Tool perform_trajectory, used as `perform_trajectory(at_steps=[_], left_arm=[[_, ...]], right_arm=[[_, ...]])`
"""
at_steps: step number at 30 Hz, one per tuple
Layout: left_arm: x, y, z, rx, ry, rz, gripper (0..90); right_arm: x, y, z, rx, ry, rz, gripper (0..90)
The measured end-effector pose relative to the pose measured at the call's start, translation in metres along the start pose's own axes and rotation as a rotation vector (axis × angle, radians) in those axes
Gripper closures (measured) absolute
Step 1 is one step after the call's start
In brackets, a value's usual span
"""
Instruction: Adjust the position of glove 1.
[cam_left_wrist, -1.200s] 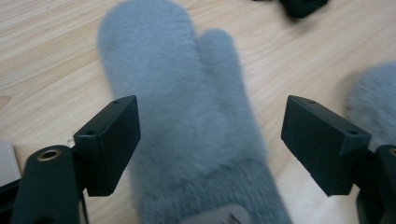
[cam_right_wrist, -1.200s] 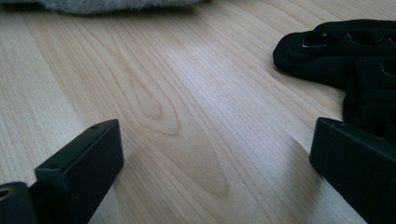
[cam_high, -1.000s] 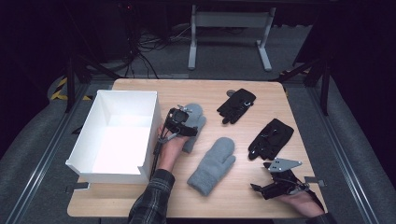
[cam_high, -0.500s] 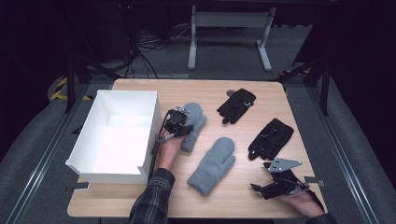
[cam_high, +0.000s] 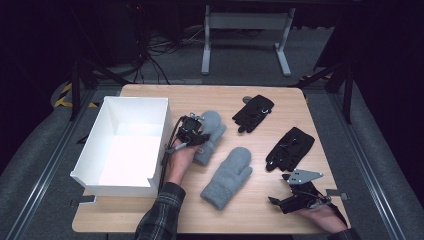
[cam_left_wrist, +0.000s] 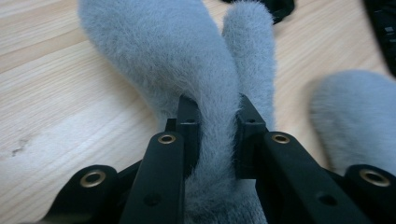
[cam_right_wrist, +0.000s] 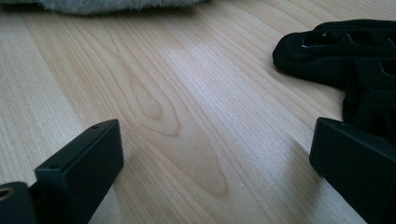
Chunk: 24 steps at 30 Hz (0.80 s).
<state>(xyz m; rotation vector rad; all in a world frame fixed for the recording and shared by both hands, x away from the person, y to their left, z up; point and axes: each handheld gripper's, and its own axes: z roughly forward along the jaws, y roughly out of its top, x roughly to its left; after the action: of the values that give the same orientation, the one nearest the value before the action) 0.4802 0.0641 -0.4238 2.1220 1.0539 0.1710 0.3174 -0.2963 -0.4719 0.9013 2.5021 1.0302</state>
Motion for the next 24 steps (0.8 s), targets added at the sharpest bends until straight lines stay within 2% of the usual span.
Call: perform_trajectory(at_steps=[7, 10, 18, 24], left_arm=[[-0.021, 0.002, -0.020, -0.017, -0.088, 0.025, 77.2], [-0.031, 0.000, -0.029, -0.001, -0.120, 0.032, 77.2], [-0.057, -0.010, -0.044, 0.028, -0.168, 0.065, 77.2], [-0.083, -0.019, -0.053, 0.039, -0.204, 0.104, 77.2]], right_arm=[[0.000, 0.000, 0.000, 0.000, 0.000, 0.000, 3.2], [0.000, 0.000, 0.000, 0.000, -0.001, 0.000, 3.3], [0.000, 0.000, 0.000, 0.000, -0.001, 0.000, 3.3], [0.000, 0.000, 0.000, 0.000, 0.000, 0.001, 3.3]])
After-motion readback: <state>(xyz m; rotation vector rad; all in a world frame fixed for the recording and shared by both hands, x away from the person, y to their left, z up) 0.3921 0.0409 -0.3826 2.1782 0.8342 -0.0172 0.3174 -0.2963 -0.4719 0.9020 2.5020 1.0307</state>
